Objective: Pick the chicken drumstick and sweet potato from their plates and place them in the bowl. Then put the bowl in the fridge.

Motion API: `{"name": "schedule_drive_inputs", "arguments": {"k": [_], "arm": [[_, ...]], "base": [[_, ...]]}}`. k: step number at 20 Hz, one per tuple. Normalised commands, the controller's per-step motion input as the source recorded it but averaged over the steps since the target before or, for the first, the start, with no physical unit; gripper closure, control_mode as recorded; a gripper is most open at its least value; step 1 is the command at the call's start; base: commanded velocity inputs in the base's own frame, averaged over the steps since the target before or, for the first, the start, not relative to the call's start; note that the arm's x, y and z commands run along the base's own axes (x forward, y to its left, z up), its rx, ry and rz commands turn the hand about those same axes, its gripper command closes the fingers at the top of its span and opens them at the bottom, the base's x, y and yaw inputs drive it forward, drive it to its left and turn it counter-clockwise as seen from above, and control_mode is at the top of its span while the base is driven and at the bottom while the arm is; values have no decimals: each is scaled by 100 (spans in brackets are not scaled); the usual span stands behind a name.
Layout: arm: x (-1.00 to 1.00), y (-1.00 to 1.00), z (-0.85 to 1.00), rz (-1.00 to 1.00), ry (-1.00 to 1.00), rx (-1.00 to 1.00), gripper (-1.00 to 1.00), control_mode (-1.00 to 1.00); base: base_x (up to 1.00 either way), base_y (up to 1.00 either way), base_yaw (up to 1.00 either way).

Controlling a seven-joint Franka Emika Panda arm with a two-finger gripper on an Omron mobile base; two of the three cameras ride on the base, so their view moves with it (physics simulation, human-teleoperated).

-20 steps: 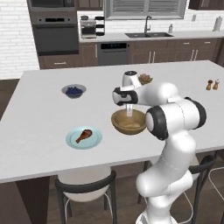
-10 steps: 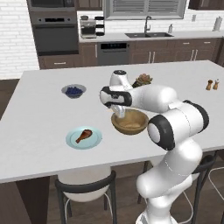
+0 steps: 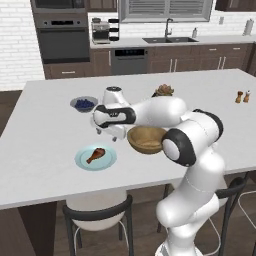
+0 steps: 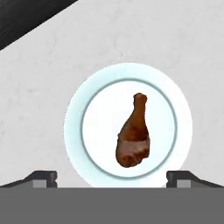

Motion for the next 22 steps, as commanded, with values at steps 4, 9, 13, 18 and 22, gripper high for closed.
{"name": "schedule_drive_inputs", "arguments": {"k": [4,9,13,18,22], "arm": [[-16,66,-29,19,0,-12,-100,-100],[19,8,-24,3,2,-10,-100,-100],[32,0,-47,0,0,0,-100,-100],[21,0,-54,0,0,0,-100,-100],[7,0,-43,0,0,0,-100,-100]], "base": [[0,0,0],[0,0,0],[0,0,0],[0,0,0],[0,0,0]]}}
